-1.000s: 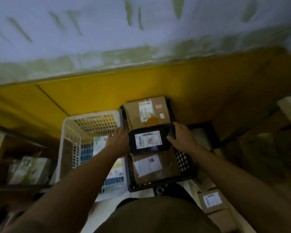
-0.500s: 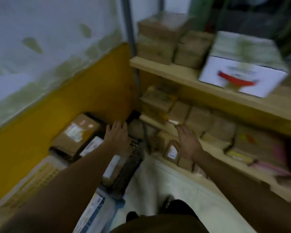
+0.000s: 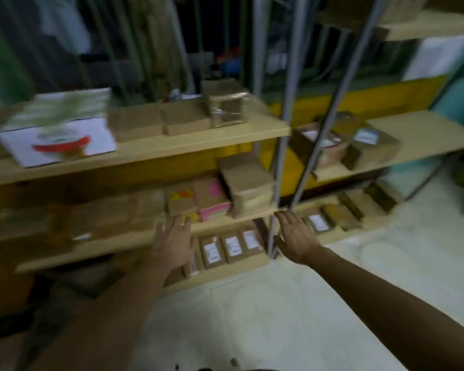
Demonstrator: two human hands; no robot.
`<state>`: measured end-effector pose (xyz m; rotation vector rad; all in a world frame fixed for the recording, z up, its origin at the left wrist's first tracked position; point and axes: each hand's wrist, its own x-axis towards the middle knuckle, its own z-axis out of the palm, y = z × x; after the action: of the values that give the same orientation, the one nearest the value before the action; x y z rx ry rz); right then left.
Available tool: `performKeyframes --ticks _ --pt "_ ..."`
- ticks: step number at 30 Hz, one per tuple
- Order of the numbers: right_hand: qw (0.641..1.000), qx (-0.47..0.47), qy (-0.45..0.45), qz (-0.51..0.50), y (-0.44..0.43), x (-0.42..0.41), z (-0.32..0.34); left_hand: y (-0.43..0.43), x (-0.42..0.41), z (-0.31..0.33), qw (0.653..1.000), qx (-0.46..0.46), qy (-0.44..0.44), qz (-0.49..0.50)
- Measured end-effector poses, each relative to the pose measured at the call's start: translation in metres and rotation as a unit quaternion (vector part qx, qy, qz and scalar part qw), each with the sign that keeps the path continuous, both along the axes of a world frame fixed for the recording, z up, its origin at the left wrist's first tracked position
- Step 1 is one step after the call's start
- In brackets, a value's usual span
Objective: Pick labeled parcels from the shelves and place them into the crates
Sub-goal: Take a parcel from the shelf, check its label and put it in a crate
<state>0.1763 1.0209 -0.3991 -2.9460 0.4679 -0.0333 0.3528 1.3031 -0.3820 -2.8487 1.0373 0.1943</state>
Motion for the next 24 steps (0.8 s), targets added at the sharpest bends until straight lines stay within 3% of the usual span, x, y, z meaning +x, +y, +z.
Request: performKeyframes --ticks 11,16,20,24 --pt "0.981 0.008 0.059 -0.183 -0.236 -0.271 0.013 -0.323 -0.173 -0.025 0.976 -0.005 0.061 -0.207" --pt "0.970 0.019 0.064 -0.234 -0.312 -0.313 0.014 -0.421 -0.213 -0.045 0.957 0.028 0.064 -0.282" --pt "0.965 0.036 0.072 -0.251 -0.374 -0.321 0.003 -0.491 -0.217 -0.072 0.959 0.077 0.081 -0.261" --pt "0.962 0.037 0.077 -0.258 -0.460 -0.318 -0.011 -0.591 -0.211 -0.087 0.957 0.050 0.070 -0.276"
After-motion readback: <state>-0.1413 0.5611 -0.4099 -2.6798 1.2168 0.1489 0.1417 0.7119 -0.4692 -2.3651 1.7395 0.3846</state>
